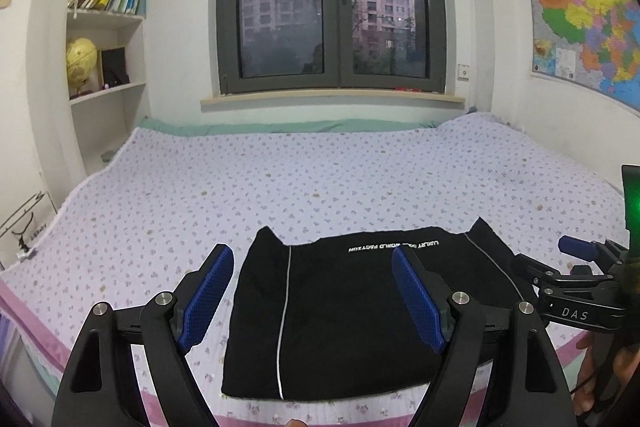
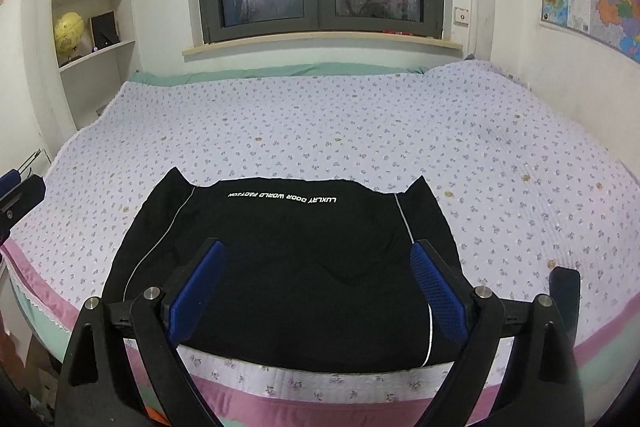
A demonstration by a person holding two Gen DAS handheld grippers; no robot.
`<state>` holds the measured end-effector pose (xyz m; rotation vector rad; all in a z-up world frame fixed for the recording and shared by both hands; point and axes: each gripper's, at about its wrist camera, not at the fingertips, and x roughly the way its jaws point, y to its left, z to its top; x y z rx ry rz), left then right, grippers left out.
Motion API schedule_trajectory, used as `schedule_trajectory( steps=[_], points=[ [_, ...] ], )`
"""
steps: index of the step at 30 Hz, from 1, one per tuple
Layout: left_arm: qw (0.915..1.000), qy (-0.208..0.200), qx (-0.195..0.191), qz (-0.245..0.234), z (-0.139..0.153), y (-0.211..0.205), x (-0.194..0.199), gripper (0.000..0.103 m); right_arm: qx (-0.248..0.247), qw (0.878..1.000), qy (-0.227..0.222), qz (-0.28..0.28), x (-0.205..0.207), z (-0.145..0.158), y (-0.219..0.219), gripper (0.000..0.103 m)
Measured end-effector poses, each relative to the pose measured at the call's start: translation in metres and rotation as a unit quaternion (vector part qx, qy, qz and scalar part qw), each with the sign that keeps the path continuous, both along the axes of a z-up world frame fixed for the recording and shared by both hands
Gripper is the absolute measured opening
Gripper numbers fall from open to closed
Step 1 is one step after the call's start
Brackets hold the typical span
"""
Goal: Fold large clothes
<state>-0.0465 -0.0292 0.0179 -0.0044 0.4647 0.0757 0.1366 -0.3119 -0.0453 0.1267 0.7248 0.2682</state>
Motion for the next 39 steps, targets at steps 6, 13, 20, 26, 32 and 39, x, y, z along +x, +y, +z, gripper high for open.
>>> schedule_trajectory(
  steps=[6,13,20,26,32,39],
  points=[
    [0.9998,0.012,-0.013,0.003,-0.007,0.003,0.005,0.082,0.004,1.0,0.008,-0.001,0.003,-0.003,0.001,0.095],
    [0.9996,0.017,-0.021,0.005,-0.011,0.004,0.007,0.082,0.005,1.0,0.013,0.0,0.005,-0.006,0.003,0.095],
    [0.9995,0.021,-0.022,0.011,-0.015,0.005,0.009,0.082,0.005,1.0,0.019,0.002,0.008,-0.009,0.004,0.095],
    [0.9994,0.022,-0.022,0.016,-0.016,0.005,0.011,0.082,0.005,1.0,0.024,0.002,0.009,-0.012,0.006,0.095],
    [0.9992,0.026,-0.023,0.02,-0.019,0.005,0.013,0.082,0.007,1.0,0.028,0.002,0.012,-0.015,0.007,0.095],
    [0.9989,0.032,-0.024,0.022,-0.022,0.005,0.015,0.082,0.007,0.999,0.034,0.005,0.014,-0.019,0.009,0.095]
  ],
)
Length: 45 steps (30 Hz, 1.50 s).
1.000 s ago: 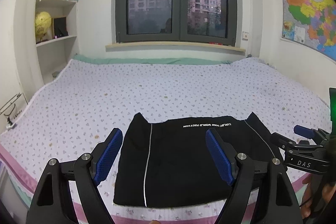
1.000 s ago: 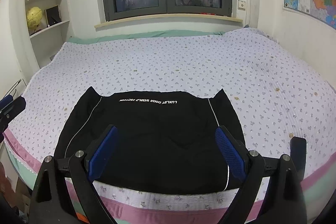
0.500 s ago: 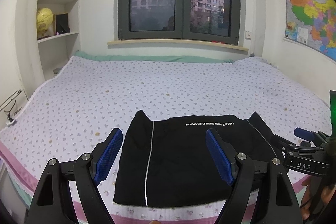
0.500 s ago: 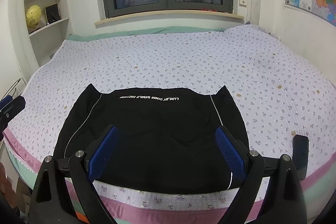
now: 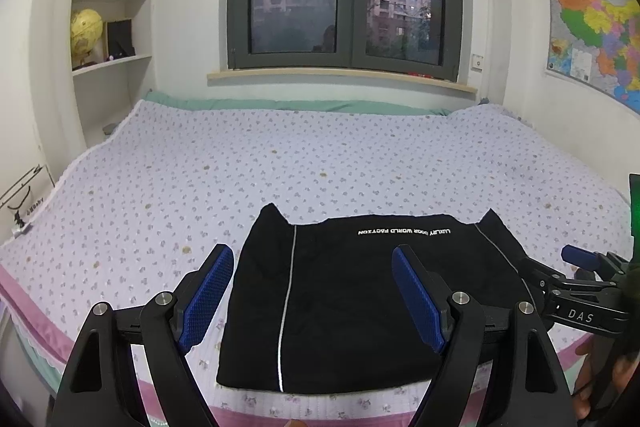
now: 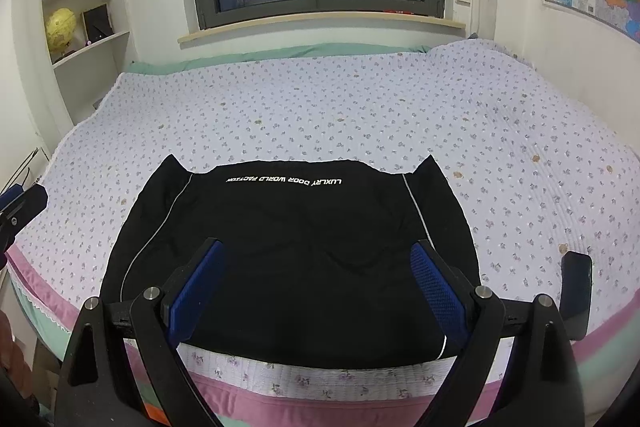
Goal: Fold large clothes
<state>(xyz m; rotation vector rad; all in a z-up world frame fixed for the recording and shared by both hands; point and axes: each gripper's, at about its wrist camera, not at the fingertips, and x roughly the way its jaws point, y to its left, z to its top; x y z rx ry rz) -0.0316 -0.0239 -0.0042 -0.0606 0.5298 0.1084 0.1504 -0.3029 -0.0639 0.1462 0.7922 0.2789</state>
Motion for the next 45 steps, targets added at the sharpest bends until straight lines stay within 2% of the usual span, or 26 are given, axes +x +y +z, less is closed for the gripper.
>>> schedule_trajectory(
  steps=[45],
  points=[
    [0.9999,0.011,0.001,0.007,-0.0038,0.0055,0.0052,0.082,-0.004,1.0,0.005,0.015,0.0076,-0.0048,0.0002,0.095]
  ],
)
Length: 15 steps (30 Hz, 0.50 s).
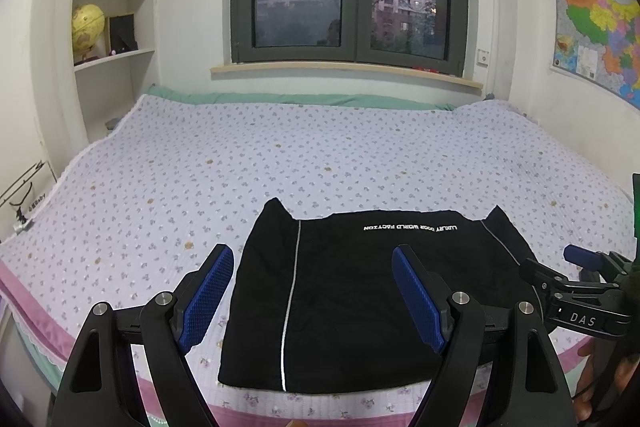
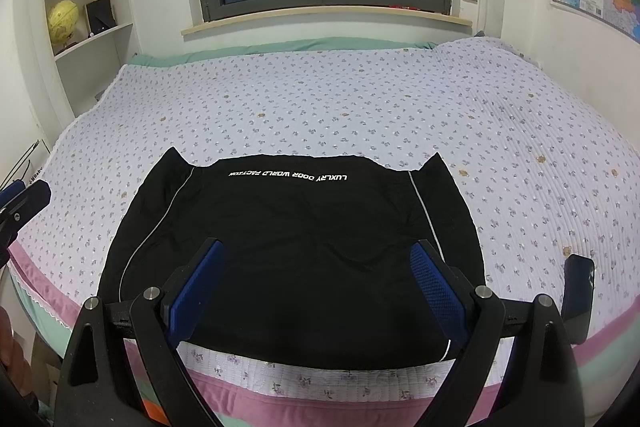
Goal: Fold large clothes
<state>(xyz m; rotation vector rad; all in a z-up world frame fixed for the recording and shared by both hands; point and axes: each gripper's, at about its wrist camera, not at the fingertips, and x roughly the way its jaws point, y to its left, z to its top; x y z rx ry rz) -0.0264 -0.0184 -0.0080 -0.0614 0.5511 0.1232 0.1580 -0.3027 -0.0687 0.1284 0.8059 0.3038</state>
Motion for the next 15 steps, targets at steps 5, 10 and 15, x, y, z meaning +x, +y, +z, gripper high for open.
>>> schedule_trajectory(
  steps=[5,10,15],
  points=[
    [1.0,0.002,0.0,0.001,-0.0015,0.0019,0.0024,0.082,0.0,1.0,0.003,0.003,0.0028,-0.0022,-0.0016,0.095],
    [1.0,0.003,-0.001,0.002,-0.0026,0.0028,0.0033,0.082,0.0,1.0,0.004,0.004,0.0042,-0.0037,-0.0017,0.095],
    [1.0,0.007,-0.001,0.005,-0.0048,0.0033,0.0049,0.082,-0.001,1.0,0.007,0.005,0.0053,-0.0065,-0.0004,0.095]
  ],
)
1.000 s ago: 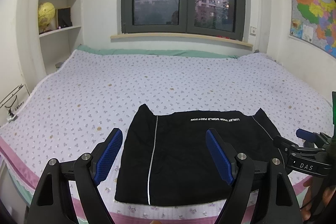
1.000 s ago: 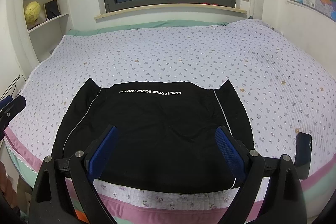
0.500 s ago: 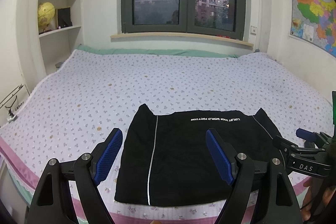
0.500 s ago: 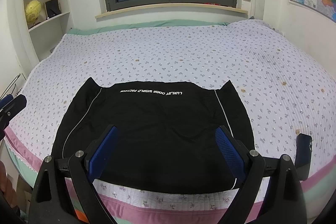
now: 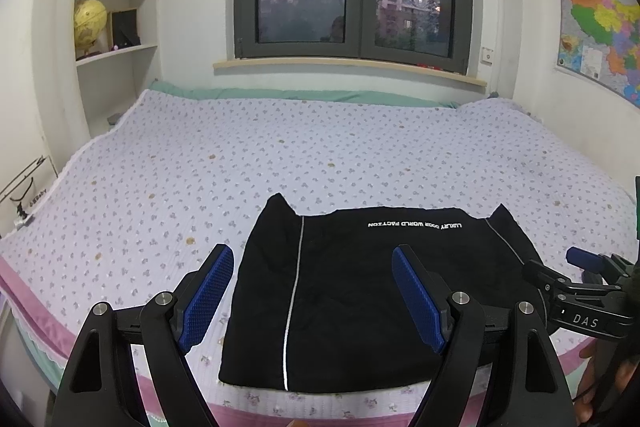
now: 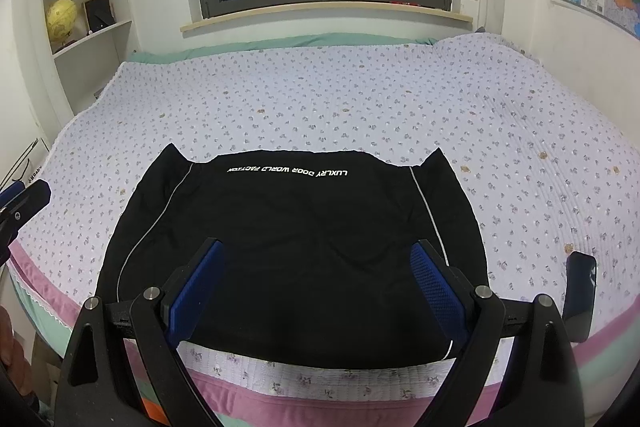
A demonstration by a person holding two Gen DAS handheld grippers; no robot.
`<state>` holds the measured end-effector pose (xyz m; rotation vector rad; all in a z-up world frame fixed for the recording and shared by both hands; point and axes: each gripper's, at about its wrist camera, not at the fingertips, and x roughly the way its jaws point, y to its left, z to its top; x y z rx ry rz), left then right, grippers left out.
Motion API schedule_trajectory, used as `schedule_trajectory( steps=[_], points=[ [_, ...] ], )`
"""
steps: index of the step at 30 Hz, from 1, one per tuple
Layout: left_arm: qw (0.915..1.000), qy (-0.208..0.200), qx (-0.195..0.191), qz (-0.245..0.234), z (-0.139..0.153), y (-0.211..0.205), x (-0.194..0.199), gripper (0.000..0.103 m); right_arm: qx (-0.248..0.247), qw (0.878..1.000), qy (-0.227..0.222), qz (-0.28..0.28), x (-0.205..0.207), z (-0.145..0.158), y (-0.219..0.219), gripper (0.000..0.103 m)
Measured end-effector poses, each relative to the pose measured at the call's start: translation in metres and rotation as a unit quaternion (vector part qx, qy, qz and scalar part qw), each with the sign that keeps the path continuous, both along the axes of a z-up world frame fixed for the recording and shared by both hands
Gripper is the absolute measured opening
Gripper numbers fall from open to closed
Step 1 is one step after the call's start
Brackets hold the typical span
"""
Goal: Fold large clothes
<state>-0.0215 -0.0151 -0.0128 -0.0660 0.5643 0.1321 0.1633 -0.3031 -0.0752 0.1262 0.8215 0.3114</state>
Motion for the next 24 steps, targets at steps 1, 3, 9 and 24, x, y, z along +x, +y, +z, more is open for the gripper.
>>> schedule_trajectory(
  steps=[1,3,9,24],
  points=[
    [1.0,0.0,0.0,0.001,0.0,0.0,0.0,0.082,0.0,1.0,0.001,0.0,0.001,-0.001,0.0,0.095],
    [1.0,0.002,0.0,0.003,-0.001,0.001,0.002,0.082,0.0,1.0,0.002,0.0,0.002,-0.002,0.0,0.095],
    [1.0,0.006,-0.001,0.004,-0.004,0.002,0.005,0.082,0.0,1.0,0.007,0.001,0.004,-0.005,0.0,0.095],
    [0.9999,0.005,-0.012,-0.009,-0.009,0.004,0.007,0.082,-0.006,1.0,0.015,0.011,0.005,-0.013,0.006,0.095]
  ],
)
